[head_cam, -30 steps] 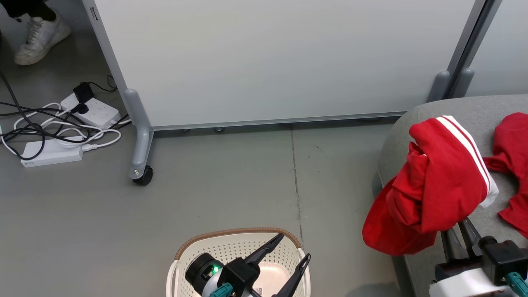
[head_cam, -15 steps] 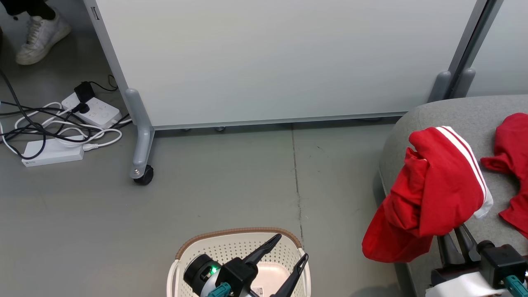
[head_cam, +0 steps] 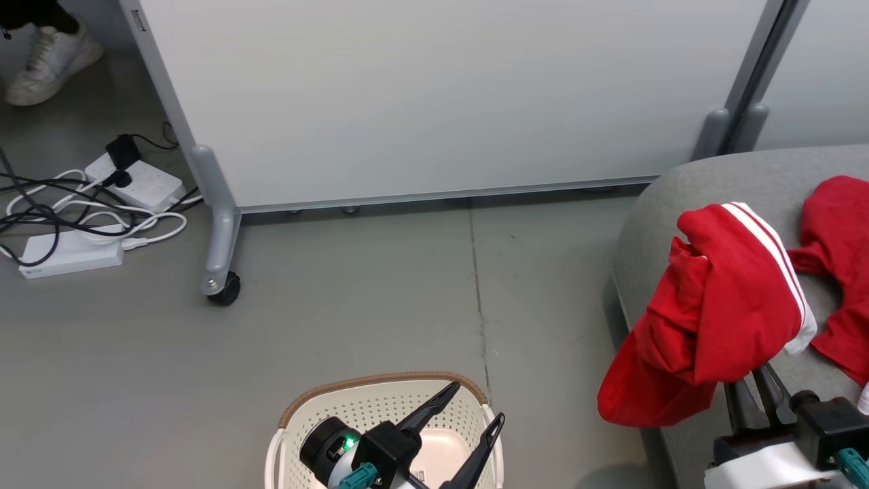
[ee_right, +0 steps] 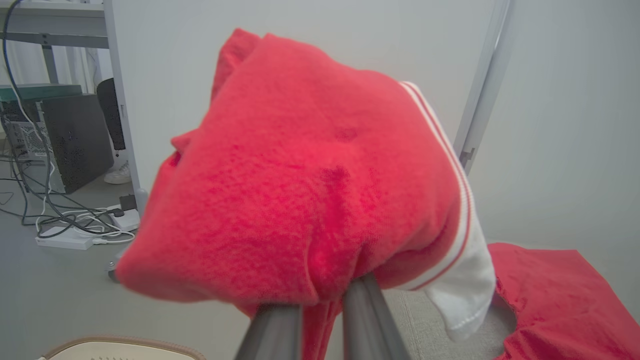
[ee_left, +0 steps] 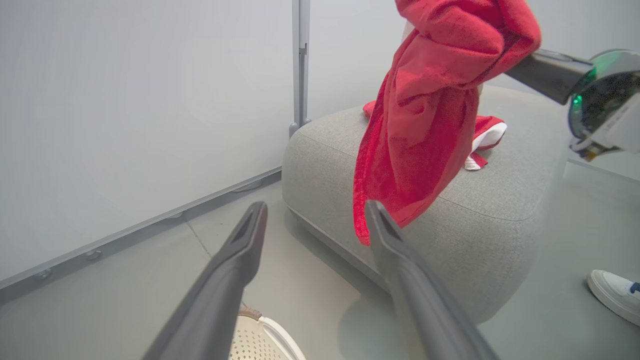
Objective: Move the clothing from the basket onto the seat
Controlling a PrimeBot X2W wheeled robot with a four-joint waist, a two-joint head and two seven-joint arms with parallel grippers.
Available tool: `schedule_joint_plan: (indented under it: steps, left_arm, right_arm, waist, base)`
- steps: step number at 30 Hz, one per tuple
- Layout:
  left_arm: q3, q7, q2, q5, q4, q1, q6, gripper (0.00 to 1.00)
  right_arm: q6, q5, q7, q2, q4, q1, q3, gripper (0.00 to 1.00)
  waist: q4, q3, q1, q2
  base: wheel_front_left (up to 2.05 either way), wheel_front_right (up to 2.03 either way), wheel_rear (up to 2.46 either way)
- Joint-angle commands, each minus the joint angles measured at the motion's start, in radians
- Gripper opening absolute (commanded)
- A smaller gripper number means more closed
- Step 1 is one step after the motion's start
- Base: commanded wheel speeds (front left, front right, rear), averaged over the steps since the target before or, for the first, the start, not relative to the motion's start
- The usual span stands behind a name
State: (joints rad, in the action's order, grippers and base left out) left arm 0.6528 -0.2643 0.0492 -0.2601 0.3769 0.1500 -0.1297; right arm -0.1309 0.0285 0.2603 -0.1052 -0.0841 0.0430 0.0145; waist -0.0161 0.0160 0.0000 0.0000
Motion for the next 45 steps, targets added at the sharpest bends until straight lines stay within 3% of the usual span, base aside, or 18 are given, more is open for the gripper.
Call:
schedule_joint_plan:
  steps: [1, 9, 18, 33, 45]
  left_arm:
    - [-0.005, 0.000, 0.003, -0.006, -0.003, 0.000, -0.001, 1.00]
    - [-0.006, 0.000, 0.003, -0.007, -0.015, 0.015, -0.001, 1.00]
    - [-0.001, 0.000, 0.003, -0.008, -0.020, 0.033, -0.001, 1.00]
    - [0.022, 0.000, 0.003, -0.020, -0.023, 0.048, -0.001, 1.00]
    - [0.049, 0.000, 0.003, -0.031, -0.014, 0.082, -0.001, 1.00]
  right_arm:
    - [0.000, -0.002, 0.005, -0.011, 0.004, -0.017, -0.002, 0.00]
    - [0.000, -0.010, 0.005, -0.018, 0.016, -0.027, -0.004, 0.00]
    - [0.000, -0.010, 0.005, -0.023, 0.018, -0.038, -0.005, 0.00]
    - [0.000, -0.011, 0.005, -0.019, 0.012, -0.052, -0.001, 0.00]
    - [0.000, -0.014, 0.005, -0.005, 0.028, -0.040, -0.033, 0.00]
  waist:
    - [-0.020, -0.006, 0.0000, 0.0000]
    - [-0.100, -0.026, 0.0000, 0.0000]
    - [-0.261, -0.053, 0.0000, 0.0000]
    - [-0.467, -0.064, 0.0000, 0.0000]
    - [-0.481, -0.079, 0.0000, 0.0000]
  base:
    - [0.00, 0.00, 0.00]
    - [0.00, 0.00, 0.00]
    - [0.00, 0.00, 0.00]
    - [0.00, 0.00, 0.00]
    - [0.00, 0.00, 0.00]
